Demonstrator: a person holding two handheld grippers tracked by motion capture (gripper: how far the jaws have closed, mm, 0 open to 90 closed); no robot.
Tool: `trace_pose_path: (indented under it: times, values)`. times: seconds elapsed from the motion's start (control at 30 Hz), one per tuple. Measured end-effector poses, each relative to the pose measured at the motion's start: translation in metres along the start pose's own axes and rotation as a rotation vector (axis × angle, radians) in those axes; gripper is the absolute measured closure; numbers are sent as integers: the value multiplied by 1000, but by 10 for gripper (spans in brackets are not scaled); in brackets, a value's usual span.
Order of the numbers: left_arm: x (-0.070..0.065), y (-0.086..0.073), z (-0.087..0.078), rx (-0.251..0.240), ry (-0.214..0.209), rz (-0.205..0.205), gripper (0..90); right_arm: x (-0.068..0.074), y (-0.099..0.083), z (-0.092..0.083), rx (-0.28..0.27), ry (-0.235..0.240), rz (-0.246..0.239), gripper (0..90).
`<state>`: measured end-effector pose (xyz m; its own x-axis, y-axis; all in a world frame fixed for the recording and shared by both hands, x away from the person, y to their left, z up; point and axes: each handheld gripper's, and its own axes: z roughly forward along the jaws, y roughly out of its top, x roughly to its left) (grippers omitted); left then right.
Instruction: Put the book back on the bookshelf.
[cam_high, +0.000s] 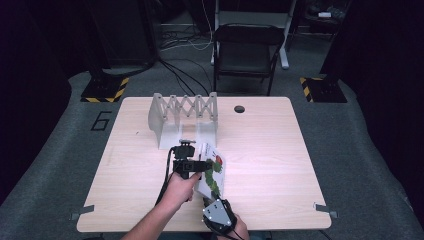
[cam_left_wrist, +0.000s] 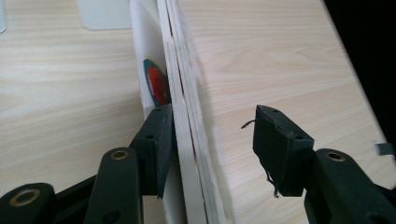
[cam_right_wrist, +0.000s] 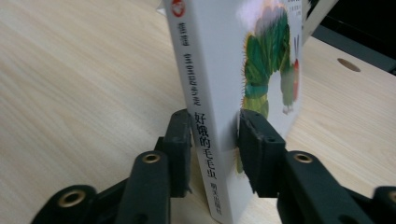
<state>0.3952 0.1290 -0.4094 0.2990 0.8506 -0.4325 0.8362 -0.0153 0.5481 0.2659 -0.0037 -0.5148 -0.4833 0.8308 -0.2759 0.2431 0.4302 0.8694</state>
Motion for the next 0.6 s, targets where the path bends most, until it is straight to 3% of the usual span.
trace_pose_path:
  times: [0.1,0.23,0.27,0.3,0.33,0.4,0.47,0.5,0.6]
  values:
    - [-9,5,-17,-63,-6,25,413,-4,1,-2,-4,-7,47,717]
    - [-5,12,-41,-134,-34,9,386,-9,1,0,-6,-39,45,752]
    - [-2,13,-47,-156,-22,10,373,-10,1,0,-8,-49,63,755]
    - [4,15,-53,-181,32,27,359,-10,0,0,-11,-55,33,755]
    - [4,15,-53,-181,32,27,343,-10,0,0,-10,-52,29,755]
    - [15,17,-54,-183,84,8,322,-10,1,0,-6,-54,34,755]
    - [27,16,-49,-168,89,-45,289,-11,1,0,0,-52,42,756]
    - [32,14,-45,-156,94,-43,286,-11,1,0,2,-54,43,755]
    - [43,10,-27,-80,33,-110,278,-10,2,1,-1,-50,41,755]
